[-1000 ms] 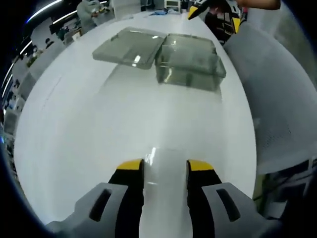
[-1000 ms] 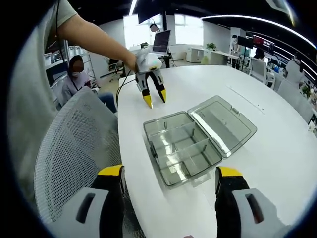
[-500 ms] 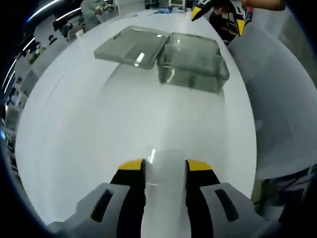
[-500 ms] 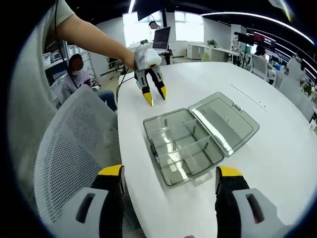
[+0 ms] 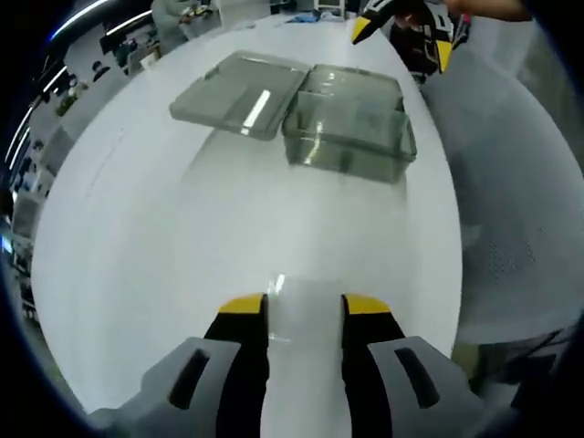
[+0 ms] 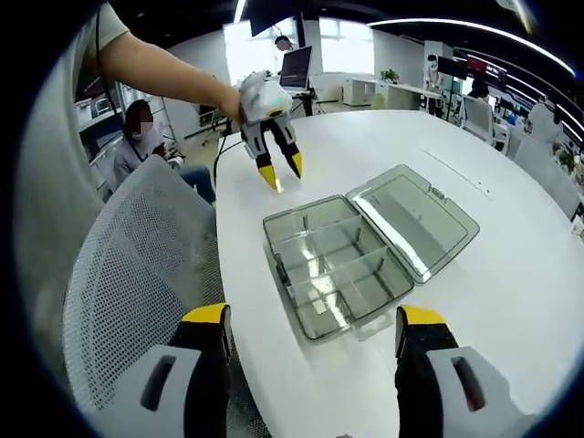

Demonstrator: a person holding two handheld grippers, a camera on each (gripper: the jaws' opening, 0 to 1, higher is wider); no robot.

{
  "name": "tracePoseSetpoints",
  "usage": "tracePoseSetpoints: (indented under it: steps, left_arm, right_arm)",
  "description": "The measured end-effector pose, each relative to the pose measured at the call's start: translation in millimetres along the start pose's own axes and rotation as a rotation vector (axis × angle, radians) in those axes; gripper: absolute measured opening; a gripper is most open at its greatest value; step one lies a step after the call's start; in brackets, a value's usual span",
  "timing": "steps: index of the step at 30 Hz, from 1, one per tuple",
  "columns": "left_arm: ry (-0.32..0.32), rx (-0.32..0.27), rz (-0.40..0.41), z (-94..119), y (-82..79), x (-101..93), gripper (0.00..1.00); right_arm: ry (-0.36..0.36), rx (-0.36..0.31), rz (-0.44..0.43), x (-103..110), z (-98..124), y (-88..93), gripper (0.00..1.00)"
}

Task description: Insert the divider into the dual guide fixture by aligning both edges with the guide slots and pushing it downward to the bottom, including one-sided entry, uneven engagement, binding, and posture correction.

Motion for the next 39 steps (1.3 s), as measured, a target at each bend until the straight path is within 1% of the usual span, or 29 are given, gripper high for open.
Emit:
tracePoseSetpoints:
  steps: [6,10,16,21,25,28,29,30,32,34,39]
  left_arm:
    - [-0.018,-0.019,-0.022,7.7,-10.4,-5.2,0.27]
    - [-0.035,-0.051,-0.026,13.5,-20.9,-9.1,0.27]
    - [-0.046,-0.091,-0.045,16.8,-35.4,-18.4,0.27]
    - [-0.058,-0.134,-0.063,19.8,-52.0,-28.9,0.27]
    - [-0.067,-0.165,-0.073,22.2,-64.4,-35.1,0.27]
    - [-0.075,-0.180,-0.085,23.7,-72.2,-39.8,0.27]
    - [-0.077,-0.187,-0.088,24.3,-75.1,-41.6,0.27]
    - [-0.083,-0.200,-0.094,25.3,-79.8,-44.1,0.27]
    - [-0.091,-0.221,-0.092,26.5,-87.9,-49.0,0.27]
    - [-0.102,-0.247,-0.094,27.1,-95.4,-54.1,0.27]
    - [-0.111,-0.289,-0.119,26.5,-111.7,-66.9,0.27]
  right_arm:
    - [-0.006,-0.004,0.001,-0.2,-4.0,-5.1,0.71]
    - [-0.007,-0.010,-0.007,-1.7,-6.3,-10.4,0.70]
    - [-0.016,-0.017,-0.022,-3.6,-10.0,-16.3,0.67]
    - [-0.021,-0.021,-0.042,-5.2,-13.4,-20.6,0.65]
    - [-0.027,-0.017,-0.038,-5.3,-16.5,-23.9,0.64]
    - [-0.037,-0.032,-0.061,-4.7,-19.3,-27.0,0.64]
    - [-0.050,-0.058,-0.080,-3.4,-20.6,-30.1,0.64]
    - [-0.050,-0.066,-0.089,-3.4,-21.0,-31.5,0.64]
    - [-0.051,-0.064,-0.095,-4.4,-22.4,-33.0,0.64]
    - [-0.056,-0.075,-0.105,-4.8,-23.9,-35.2,0.63]
    - [-0.075,-0.108,-0.138,-5.1,-24.1,-43.4,0.60]
Point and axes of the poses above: the point that each gripper's makers call its tool centre point, and the gripper's own axes: z roughly backward along the fingers, x roughly to its left, y roughly out of its underside, the point moved 6 cm from there along z, roughly backward along the fingers, and after that the axes turned 6 degrees about -x, right-handed, at the moved point
